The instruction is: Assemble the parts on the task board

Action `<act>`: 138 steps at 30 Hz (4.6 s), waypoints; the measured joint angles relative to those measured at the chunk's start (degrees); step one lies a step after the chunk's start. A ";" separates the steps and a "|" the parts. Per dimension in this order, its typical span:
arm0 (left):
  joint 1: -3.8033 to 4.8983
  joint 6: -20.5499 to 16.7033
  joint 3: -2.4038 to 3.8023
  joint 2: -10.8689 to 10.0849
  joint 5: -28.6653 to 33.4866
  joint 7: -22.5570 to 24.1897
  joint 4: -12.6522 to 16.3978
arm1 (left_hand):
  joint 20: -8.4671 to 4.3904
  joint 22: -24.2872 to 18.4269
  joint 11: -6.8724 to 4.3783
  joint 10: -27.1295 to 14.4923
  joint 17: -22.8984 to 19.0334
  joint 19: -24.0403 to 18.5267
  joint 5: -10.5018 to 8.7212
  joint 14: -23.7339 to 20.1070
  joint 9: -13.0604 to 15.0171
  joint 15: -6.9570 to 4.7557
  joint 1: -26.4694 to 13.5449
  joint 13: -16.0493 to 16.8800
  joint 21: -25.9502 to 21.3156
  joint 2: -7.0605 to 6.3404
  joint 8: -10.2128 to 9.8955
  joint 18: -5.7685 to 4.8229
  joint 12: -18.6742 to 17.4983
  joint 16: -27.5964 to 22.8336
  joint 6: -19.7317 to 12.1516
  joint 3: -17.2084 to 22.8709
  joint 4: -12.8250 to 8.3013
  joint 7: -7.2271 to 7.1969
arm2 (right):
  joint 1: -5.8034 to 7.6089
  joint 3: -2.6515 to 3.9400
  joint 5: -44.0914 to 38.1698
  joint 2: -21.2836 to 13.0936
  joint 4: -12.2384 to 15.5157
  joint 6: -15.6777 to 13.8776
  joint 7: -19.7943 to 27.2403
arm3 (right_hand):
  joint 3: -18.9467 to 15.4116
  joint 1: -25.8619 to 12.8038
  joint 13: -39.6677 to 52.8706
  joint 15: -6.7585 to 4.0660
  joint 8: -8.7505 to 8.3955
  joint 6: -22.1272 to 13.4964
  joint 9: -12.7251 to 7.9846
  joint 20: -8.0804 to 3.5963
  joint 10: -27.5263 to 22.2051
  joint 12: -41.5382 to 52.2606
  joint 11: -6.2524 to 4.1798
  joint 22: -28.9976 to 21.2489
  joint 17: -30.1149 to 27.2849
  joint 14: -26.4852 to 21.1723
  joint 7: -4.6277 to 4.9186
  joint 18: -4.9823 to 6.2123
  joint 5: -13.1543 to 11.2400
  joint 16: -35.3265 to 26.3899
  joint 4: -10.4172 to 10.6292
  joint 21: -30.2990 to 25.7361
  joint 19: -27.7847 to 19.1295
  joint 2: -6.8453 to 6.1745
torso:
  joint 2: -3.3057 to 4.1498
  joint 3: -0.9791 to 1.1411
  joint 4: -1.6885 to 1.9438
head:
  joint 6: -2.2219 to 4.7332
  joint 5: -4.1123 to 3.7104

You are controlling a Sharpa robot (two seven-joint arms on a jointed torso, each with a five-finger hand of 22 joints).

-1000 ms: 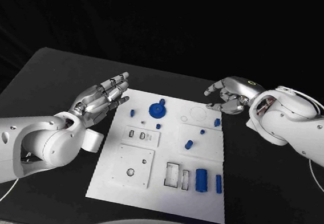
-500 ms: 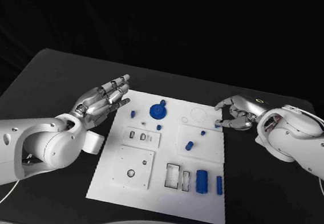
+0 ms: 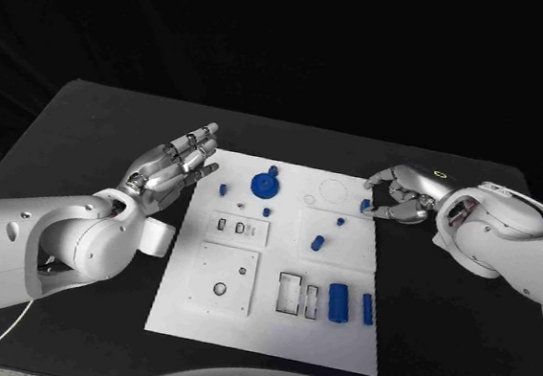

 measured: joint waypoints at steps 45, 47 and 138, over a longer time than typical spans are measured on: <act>-0.05 0.54 -0.01 0.00 0.00 -0.45 -0.51 | 0.00 -0.02 0.43 0.00 -0.02 0.00 0.00 0.00 -0.01 0.00 0.00 -0.01 0.00 0.00 0.00 -0.01 0.39 0.00 -0.01 0.16 -0.16 0.00 | -2.34 0.00 0.46 2.51 -3.79 -2.08 1.91 | 0.83 4.41 -0.02 -0.44 15.13 2.81 12.92 -0.63 0.01 -0.01 -0.43 0.02 0.02 0.00 -1.18 0.01 11.09 -1.56 -2.40 -1.61 -0.21 3.05 | 0.02 0.03 0.07 | -0.76 -0.18; -0.05 0.58 -0.01 0.00 0.00 -0.51 -0.53 | 0.00 -0.02 0.43 0.00 -0.02 0.00 0.00 0.00 -0.01 0.00 0.00 -0.01 0.00 0.00 0.00 -0.01 0.39 0.00 0.00 0.16 -0.16 0.00 | -2.39 0.00 0.51 2.51 -3.81 -2.52 2.14 | 1.18 4.76 -0.02 -0.44 16.07 3.30 13.69 -0.63 -0.19 -0.01 -0.63 0.02 0.02 0.00 -1.44 0.01 12.40 -1.56 -2.75 -1.61 -0.21 2.81 | 0.02 0.03 0.08 | -0.76 -0.14; -0.23 1.65 -0.12 1.55 0.00 -2.20 -2.09 | 0.21 0.07 1.04 0.20 0.05 0.21 0.21 0.08 -0.01 0.73 0.22 0.05 0.00 -0.22 0.00 0.00 0.88 0.55 -0.01 0.31 -0.31 -0.01 | -2.61 0.13 -2.17 20.86 2.59 7.15 -5.05 | 4.02 4.30 0.01 -0.20 8.23 0.81 10.89 0.00 -0.03 -0.01 0.03 0.02 0.01 0.20 0.22 0.91 7.71 -7.14 -4.27 -8.24 -2.70 1.73 | 0.02 0.05 0.02 | -2.07 1.61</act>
